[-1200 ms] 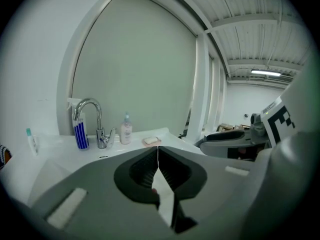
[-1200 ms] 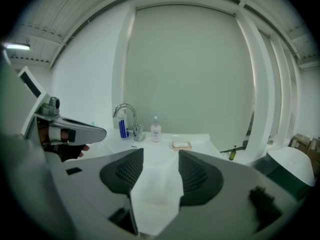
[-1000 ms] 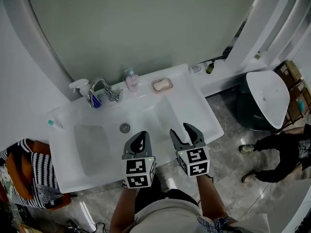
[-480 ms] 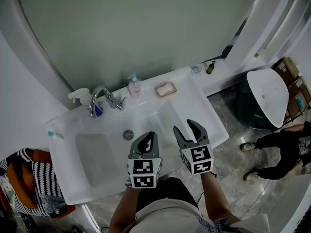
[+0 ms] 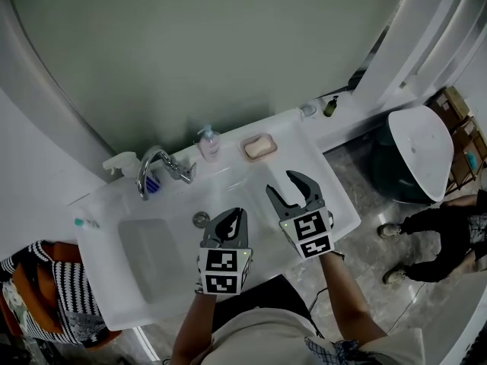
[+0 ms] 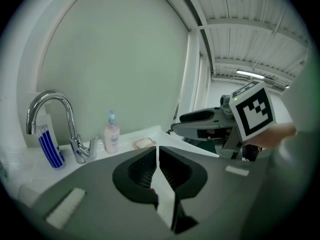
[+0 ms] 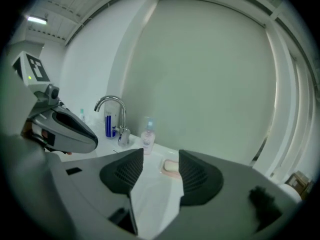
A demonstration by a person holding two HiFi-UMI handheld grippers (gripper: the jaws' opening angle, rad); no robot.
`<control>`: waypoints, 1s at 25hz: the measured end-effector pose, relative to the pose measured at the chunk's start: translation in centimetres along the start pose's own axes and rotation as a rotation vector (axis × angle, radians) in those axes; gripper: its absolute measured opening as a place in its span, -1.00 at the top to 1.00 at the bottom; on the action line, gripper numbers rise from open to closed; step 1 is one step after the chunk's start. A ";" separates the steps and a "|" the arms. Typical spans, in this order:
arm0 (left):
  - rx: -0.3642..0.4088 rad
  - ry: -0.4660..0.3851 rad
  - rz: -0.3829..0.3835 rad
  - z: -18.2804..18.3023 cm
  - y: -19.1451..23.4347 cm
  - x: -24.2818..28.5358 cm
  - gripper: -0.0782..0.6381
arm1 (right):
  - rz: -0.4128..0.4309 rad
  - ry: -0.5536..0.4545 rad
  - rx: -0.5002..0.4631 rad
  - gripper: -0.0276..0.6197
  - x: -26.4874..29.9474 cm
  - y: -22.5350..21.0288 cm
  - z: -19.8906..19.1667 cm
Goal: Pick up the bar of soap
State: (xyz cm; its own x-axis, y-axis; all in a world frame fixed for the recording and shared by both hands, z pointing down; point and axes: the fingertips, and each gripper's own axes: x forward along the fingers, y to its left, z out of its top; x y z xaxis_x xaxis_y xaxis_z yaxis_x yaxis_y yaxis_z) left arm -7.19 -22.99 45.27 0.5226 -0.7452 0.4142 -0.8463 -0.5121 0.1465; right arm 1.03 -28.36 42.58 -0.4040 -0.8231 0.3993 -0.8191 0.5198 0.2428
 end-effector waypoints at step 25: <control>-0.153 0.064 0.197 -0.8 3.7 7.4 0.72 | 0.422 0.209 -0.501 0.25 12.2 -4.1 -4.5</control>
State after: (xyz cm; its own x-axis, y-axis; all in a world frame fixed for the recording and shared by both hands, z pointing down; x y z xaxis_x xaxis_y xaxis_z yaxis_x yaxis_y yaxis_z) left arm -6.52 -30.04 49.61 0.3431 -0.7931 0.5032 -0.9393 -0.2859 0.1899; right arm 1.29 -39.51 50.44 -0.5187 -0.4921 0.6991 -0.3013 0.8705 0.3892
